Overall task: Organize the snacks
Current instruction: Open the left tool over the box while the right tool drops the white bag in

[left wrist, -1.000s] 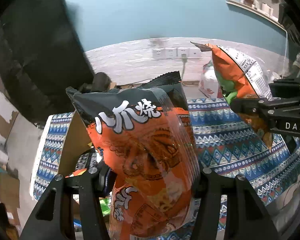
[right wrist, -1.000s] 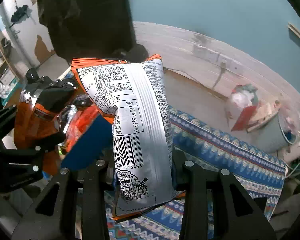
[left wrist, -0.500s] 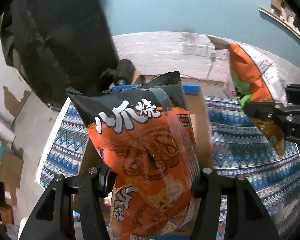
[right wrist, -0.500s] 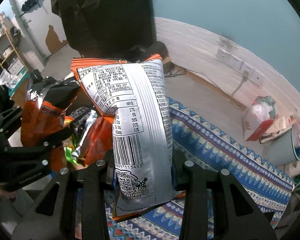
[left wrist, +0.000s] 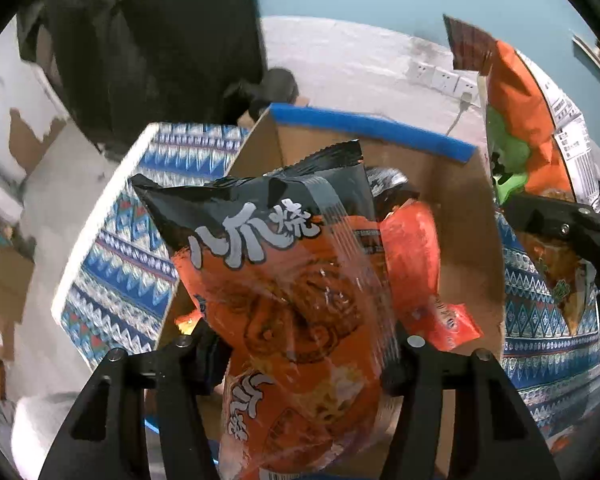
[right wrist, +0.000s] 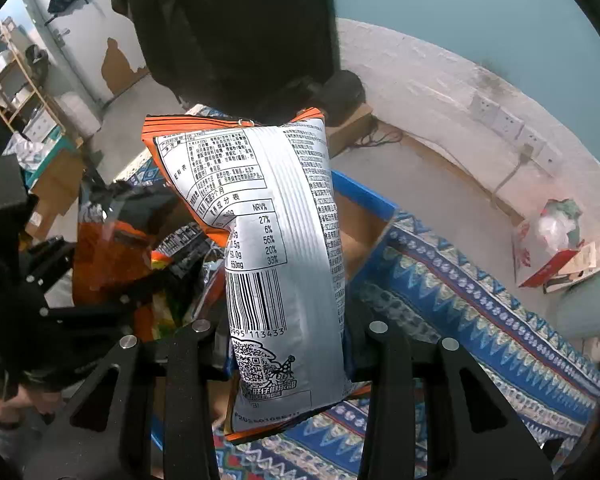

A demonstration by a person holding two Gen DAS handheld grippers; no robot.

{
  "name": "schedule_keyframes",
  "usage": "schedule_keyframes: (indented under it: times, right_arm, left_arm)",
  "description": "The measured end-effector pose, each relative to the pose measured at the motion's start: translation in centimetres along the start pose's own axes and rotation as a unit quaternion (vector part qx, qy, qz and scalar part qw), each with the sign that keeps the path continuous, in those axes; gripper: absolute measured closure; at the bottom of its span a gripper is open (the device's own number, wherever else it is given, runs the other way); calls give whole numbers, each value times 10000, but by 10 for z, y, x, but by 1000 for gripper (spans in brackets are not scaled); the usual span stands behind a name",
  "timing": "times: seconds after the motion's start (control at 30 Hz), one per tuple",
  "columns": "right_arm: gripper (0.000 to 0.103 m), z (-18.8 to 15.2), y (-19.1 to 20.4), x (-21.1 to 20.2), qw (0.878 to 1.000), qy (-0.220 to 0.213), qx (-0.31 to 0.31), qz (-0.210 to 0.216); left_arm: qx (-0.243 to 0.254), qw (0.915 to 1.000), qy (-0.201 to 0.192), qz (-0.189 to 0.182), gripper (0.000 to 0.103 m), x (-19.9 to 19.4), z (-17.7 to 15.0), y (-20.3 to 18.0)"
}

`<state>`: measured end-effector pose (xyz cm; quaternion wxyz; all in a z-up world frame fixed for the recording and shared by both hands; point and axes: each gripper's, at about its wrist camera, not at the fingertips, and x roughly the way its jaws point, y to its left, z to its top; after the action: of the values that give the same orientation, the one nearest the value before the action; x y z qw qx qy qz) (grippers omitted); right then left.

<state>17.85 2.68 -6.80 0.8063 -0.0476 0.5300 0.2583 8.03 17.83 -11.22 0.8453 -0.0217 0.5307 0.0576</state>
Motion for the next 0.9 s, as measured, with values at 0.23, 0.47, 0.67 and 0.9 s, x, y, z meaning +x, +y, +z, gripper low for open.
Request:
schedule_keyframes:
  times: [0.23, 0.47, 0.67, 0.9]
  right_arm:
    - [67, 9, 11, 24, 9998, 177, -38, 5]
    - [67, 16, 16, 37, 9996, 273, -18, 18]
    - [61, 17, 19, 43, 9994, 329, 56, 102]
    - [44, 20, 20, 21, 9998, 48, 96, 148]
  left_arm:
    - [18, 9992, -104, 381, 17, -8, -3, 7]
    - [-113, 9990, -158, 412, 17, -20, -3, 16]
    - [-111, 9990, -215, 386, 17, -27, -3, 15]
    - [-61, 9989, -367, 296, 16, -39, 0, 9]
